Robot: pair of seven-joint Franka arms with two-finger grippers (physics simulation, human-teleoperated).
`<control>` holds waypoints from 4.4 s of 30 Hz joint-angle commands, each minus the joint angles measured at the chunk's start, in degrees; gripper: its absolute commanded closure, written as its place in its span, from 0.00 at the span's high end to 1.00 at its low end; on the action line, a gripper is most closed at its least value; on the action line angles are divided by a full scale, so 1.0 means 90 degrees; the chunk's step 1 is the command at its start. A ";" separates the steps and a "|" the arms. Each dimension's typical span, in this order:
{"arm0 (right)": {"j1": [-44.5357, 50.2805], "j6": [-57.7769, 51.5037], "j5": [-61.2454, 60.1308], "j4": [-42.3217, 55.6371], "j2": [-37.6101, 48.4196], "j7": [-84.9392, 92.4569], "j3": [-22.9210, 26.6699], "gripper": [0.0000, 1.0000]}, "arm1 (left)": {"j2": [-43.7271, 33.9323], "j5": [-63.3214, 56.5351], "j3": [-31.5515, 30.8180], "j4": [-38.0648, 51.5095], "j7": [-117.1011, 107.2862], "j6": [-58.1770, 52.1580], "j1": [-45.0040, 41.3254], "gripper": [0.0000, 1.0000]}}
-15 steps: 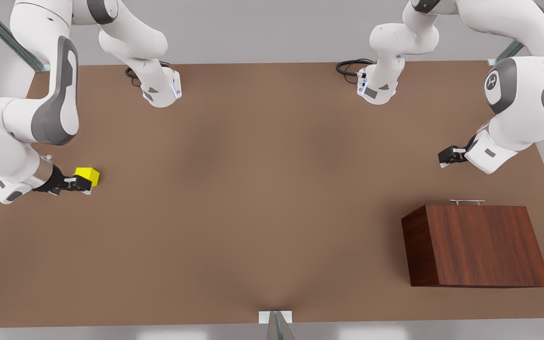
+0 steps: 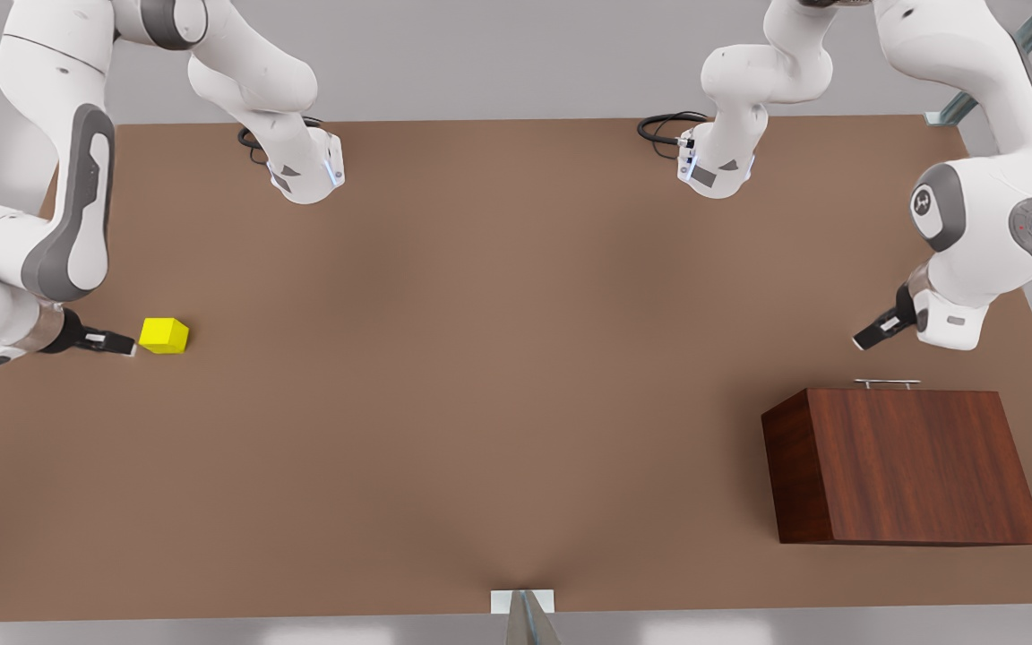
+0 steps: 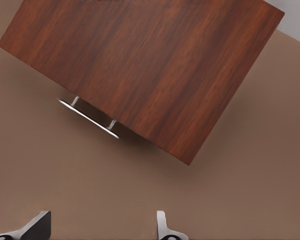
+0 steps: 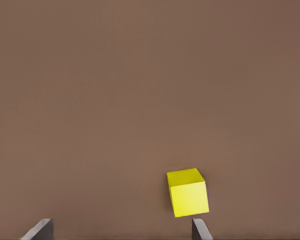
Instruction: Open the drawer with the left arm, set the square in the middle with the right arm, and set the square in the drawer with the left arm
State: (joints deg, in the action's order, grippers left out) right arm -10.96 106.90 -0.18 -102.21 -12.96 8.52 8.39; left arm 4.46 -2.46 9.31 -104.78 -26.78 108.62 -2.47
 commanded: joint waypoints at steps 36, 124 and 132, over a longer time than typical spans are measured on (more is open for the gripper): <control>-0.0746 0.3435 -0.0526 -0.2872 -0.0533 0.1465 0.0376 1.00 | -0.0183 0.2353 0.0675 -0.3153 -0.4534 0.5245 0.0167 1.00; 0.2271 0.3738 0.0312 -0.1574 -0.1070 -0.1357 -0.2143 0.61 | 0.0100 0.3056 0.1026 -0.3455 -0.1927 0.4308 0.0752 1.00; 0.4117 0.3074 0.1446 0.0575 -0.2359 -0.1386 -0.2084 0.61 | -0.0124 0.3056 0.1085 -0.3846 -0.1927 0.4318 0.0752 1.00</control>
State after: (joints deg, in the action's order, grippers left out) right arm 25.05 138.68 6.28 -98.34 -33.84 12.80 -10.50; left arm 3.58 25.02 19.00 -139.05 -44.76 147.74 4.43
